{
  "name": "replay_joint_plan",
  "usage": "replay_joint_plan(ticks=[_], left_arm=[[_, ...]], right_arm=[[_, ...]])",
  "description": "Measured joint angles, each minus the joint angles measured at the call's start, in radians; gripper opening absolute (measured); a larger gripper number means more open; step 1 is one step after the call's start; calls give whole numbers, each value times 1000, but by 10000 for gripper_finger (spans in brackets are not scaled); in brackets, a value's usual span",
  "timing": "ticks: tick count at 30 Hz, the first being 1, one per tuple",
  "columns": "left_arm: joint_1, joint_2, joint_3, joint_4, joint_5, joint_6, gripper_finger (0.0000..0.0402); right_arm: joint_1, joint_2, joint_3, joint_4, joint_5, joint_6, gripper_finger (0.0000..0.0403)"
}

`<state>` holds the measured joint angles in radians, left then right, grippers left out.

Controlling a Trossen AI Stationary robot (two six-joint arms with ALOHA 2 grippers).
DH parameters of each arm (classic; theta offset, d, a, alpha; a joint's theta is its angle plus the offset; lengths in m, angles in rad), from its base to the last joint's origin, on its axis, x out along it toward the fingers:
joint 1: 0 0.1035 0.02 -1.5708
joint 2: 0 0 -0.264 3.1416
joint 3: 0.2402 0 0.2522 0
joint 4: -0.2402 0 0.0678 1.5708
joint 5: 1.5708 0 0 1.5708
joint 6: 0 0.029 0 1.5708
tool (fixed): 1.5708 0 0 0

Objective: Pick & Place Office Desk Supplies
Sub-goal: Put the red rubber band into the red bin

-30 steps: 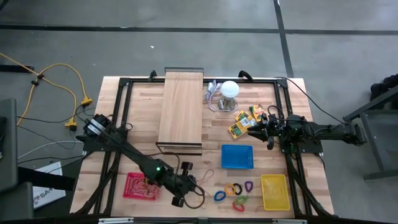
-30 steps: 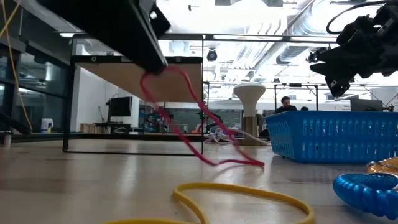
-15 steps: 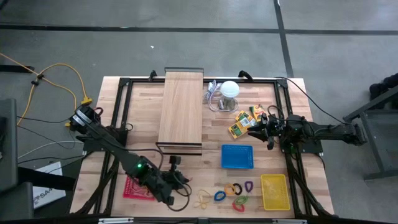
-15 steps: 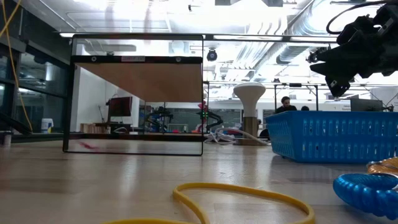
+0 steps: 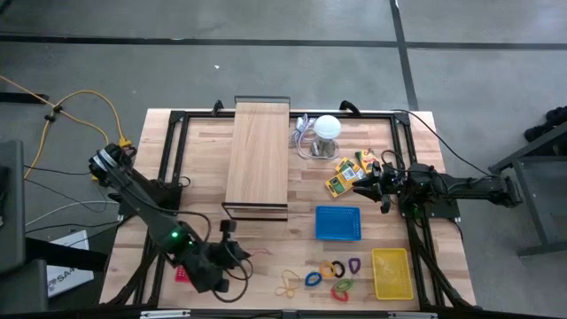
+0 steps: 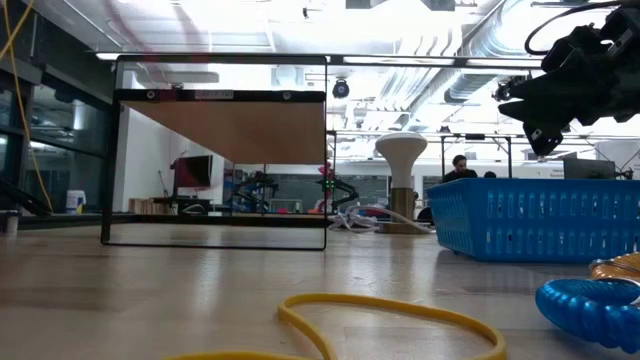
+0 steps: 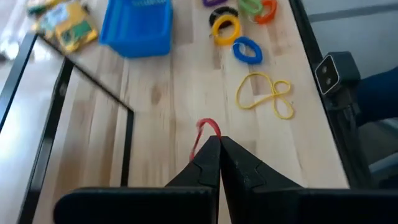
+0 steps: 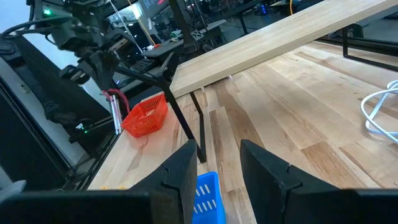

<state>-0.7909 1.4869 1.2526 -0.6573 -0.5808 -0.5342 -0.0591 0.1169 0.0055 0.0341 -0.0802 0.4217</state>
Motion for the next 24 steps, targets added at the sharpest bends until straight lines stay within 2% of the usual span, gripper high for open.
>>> replay_joint_plan(ticks=[11, 24], left_arm=[[-123, -78, 0, -238, 3, -308, 0], [-303, -97, 0, -433, 5, -697, 0]], right_arm=[[0, 0, 0, 0, 0, 0, 111], [0, 0, 0, 0, 0, 0, 111]])
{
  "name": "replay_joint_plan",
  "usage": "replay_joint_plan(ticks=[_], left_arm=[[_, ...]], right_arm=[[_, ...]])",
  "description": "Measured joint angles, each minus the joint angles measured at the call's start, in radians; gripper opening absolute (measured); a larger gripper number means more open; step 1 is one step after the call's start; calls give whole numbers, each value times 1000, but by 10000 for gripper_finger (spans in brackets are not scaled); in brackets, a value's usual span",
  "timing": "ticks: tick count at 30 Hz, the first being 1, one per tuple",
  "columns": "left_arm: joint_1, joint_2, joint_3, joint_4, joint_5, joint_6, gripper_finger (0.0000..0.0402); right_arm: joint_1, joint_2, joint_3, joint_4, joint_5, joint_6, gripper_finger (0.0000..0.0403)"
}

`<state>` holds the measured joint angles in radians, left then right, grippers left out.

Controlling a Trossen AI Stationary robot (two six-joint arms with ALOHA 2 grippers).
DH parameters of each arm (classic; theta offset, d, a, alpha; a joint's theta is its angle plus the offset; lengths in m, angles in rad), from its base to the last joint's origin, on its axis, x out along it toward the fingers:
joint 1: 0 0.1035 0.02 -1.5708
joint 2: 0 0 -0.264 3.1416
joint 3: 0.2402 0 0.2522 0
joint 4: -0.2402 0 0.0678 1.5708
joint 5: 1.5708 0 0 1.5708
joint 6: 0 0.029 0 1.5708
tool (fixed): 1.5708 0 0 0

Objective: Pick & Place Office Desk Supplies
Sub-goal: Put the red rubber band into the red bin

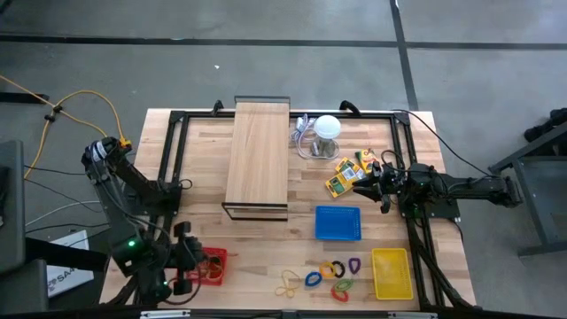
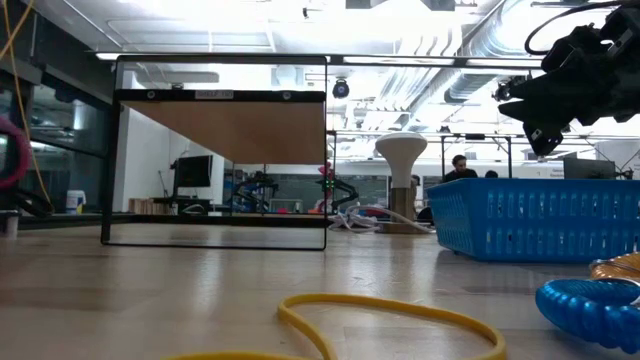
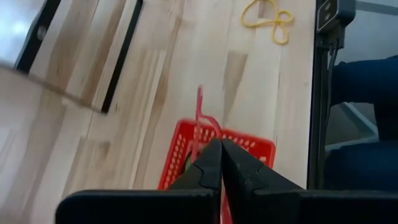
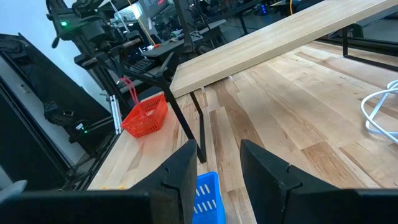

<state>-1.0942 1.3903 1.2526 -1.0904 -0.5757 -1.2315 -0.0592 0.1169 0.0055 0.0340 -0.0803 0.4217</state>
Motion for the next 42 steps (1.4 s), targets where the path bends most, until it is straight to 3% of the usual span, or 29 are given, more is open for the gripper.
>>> replay_joint_plan(ticks=[12, 42], left_arm=[[-100, 0, 0, -99, 52, -309, 0], [-82, 1, 0, -103, 252, -466, 0]], right_arm=[[0, 0, 0, 0, 0, 0, 111], [0, 0, 0, 0, 0, 0, 111]])
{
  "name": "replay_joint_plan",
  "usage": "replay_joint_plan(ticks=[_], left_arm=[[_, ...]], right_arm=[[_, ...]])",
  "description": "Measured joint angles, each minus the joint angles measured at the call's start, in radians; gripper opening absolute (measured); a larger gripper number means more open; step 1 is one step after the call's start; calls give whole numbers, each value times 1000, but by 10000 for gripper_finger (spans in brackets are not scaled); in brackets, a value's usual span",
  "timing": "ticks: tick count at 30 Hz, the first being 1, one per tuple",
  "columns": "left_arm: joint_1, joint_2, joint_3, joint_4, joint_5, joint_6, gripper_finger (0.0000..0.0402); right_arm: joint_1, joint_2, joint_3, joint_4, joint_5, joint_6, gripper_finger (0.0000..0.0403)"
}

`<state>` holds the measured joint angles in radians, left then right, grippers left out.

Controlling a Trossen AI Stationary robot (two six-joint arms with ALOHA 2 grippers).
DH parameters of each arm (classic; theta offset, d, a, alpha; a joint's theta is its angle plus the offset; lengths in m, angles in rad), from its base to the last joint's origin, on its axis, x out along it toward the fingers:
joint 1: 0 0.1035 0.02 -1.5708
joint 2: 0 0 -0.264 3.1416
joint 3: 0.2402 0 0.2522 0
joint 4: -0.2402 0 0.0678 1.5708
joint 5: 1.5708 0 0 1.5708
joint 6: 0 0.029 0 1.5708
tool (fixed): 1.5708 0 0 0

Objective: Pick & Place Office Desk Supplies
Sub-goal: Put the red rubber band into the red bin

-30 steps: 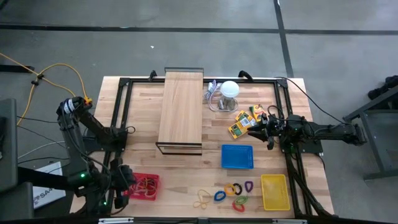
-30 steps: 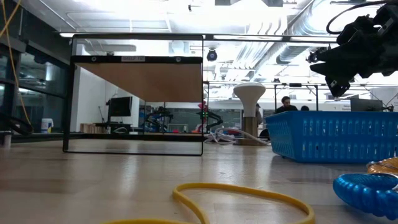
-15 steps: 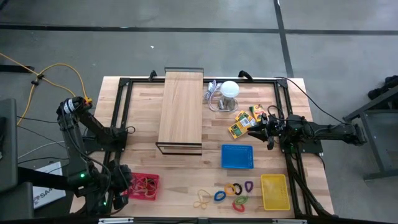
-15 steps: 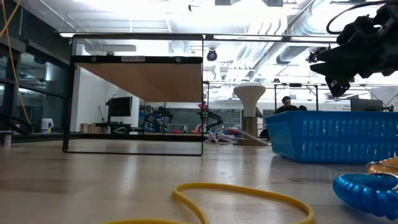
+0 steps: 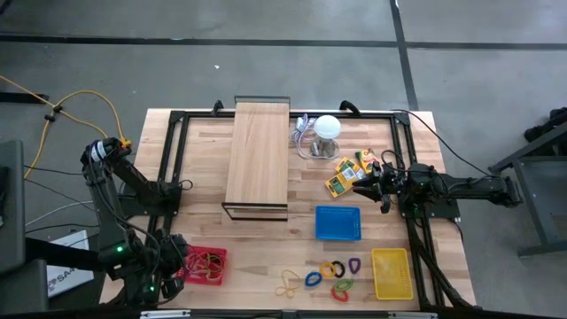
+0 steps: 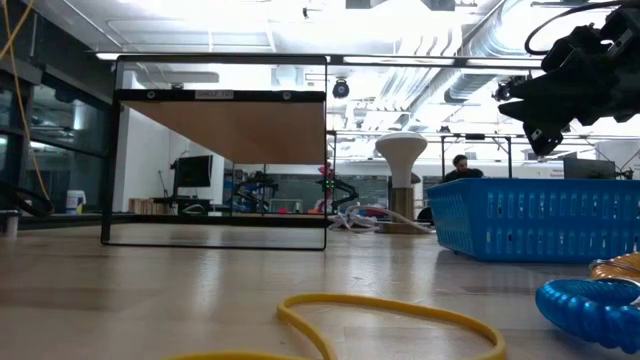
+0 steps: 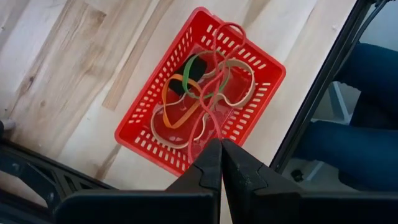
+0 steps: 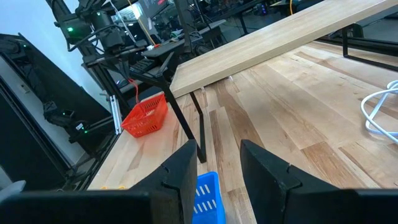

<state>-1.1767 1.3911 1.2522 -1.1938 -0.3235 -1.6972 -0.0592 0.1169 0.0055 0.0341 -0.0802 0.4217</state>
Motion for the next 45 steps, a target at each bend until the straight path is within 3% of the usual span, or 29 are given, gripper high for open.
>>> replay_joint_plan(ticks=[26, 38, 45], left_arm=[[0, 0, 0, 0, 41, -46, 1], [58, 0, 0, 1, 10, 58, 1], [71, 0, -1, 4, 35, 69, 35]], right_arm=[[0, 0, 0, 0, 0, 0, 111], [0, 0, 0, 0, 0, 0, 111], [0, 0, 0, 0, 0, 0, 111]])
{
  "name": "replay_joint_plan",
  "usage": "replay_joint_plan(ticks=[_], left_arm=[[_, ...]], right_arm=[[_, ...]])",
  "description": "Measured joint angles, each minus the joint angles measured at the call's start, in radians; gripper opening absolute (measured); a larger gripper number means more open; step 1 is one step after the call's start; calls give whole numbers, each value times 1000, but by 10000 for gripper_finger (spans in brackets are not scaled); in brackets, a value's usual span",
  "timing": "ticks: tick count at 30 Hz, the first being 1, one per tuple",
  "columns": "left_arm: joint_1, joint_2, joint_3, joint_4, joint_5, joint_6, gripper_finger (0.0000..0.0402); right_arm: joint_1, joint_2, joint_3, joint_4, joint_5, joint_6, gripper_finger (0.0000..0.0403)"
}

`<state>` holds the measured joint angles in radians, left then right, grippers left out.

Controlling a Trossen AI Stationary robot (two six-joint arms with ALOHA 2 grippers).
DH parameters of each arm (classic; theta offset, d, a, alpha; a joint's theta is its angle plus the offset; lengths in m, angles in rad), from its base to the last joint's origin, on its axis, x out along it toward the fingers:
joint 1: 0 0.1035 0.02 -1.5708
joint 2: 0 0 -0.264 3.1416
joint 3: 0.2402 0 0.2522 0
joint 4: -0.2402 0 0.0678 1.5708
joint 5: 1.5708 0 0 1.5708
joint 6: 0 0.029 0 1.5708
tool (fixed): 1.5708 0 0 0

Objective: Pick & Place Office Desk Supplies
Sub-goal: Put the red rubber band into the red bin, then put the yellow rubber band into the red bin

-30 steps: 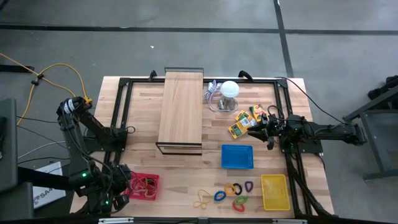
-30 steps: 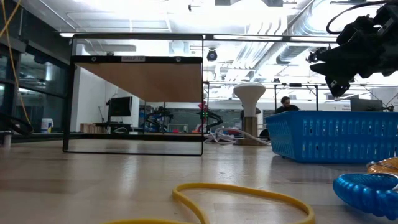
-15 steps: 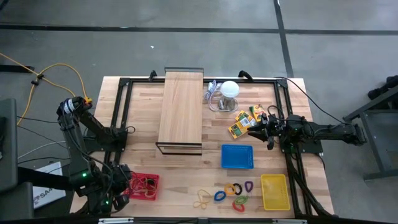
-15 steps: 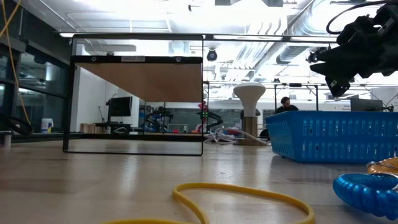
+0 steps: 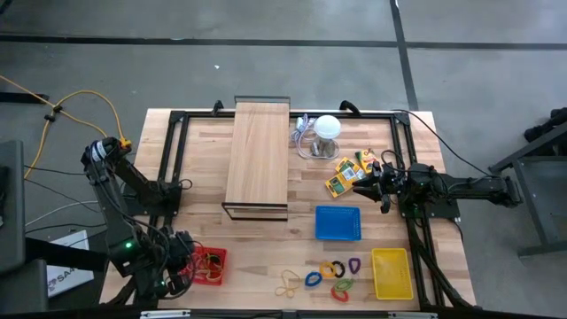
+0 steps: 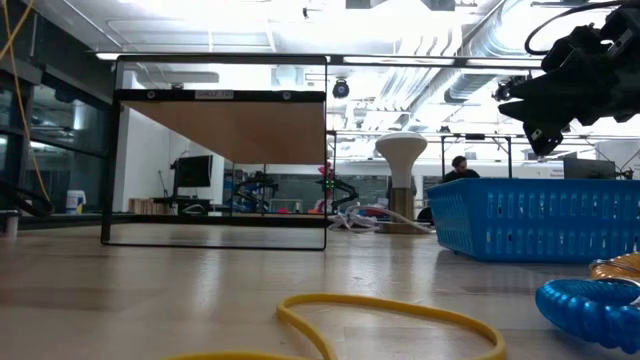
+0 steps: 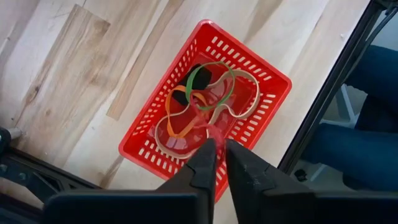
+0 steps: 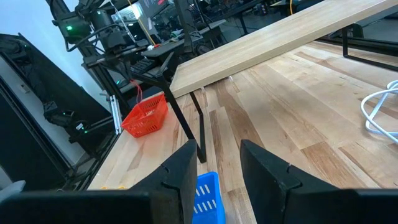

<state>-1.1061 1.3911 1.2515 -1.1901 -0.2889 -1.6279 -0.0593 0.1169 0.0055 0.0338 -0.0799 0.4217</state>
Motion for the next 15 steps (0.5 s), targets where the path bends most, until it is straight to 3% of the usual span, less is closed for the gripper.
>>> replay_joint_plan(ticks=[5, 15], left_arm=[[0, 0, 0, 9, 5, -2, 55], [12, 0, 0, 9, 5, -11, 58]], right_arm=[[0, 0, 0, 0, 0, 0, 111], [0, 0, 0, 0, 0, 0, 111]])
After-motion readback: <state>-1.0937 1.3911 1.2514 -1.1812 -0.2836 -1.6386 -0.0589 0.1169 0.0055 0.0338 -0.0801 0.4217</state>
